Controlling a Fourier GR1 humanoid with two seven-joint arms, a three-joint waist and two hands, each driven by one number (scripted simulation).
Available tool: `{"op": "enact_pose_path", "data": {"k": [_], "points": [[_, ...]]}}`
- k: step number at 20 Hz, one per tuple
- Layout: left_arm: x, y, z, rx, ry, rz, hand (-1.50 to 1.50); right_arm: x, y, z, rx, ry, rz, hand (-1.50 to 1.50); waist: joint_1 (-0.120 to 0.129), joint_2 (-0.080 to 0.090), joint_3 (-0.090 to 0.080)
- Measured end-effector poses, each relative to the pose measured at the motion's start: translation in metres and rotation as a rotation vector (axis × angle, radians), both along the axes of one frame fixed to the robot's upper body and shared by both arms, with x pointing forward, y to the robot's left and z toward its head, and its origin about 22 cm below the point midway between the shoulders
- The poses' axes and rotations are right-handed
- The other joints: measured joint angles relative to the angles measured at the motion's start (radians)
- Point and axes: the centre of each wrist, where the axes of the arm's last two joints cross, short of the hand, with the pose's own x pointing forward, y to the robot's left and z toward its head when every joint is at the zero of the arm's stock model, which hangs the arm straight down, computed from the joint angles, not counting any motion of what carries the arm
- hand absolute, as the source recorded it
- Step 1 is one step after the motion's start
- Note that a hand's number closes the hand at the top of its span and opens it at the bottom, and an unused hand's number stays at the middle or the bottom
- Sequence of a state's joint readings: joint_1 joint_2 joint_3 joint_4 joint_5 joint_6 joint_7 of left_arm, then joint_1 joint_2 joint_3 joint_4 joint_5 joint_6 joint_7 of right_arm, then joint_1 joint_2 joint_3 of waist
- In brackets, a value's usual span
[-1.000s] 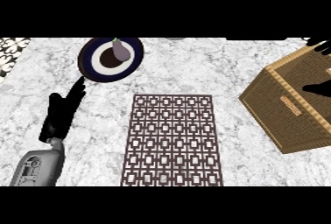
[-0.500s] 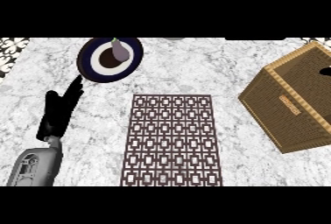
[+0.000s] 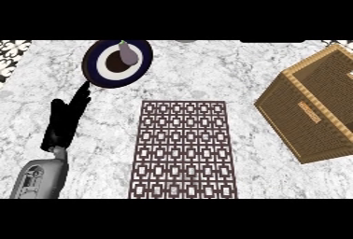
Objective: Pick the croissant from the placemat and place it in the basket
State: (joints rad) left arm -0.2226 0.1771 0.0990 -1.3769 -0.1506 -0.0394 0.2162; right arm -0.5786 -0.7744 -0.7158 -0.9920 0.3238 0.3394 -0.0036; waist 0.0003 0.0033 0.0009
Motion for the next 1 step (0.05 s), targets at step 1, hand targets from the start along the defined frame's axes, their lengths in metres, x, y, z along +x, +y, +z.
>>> {"op": "enact_pose_path", "data": {"k": [1], "points": [[0.0001, -0.0039, -0.0001, -0.002, -0.003, 0.003, 0.00, -0.0078, -0.0118, 0.0007, 0.009, 0.002, -0.005, -1.50, 0.000, 0.000, 0.000]]}}
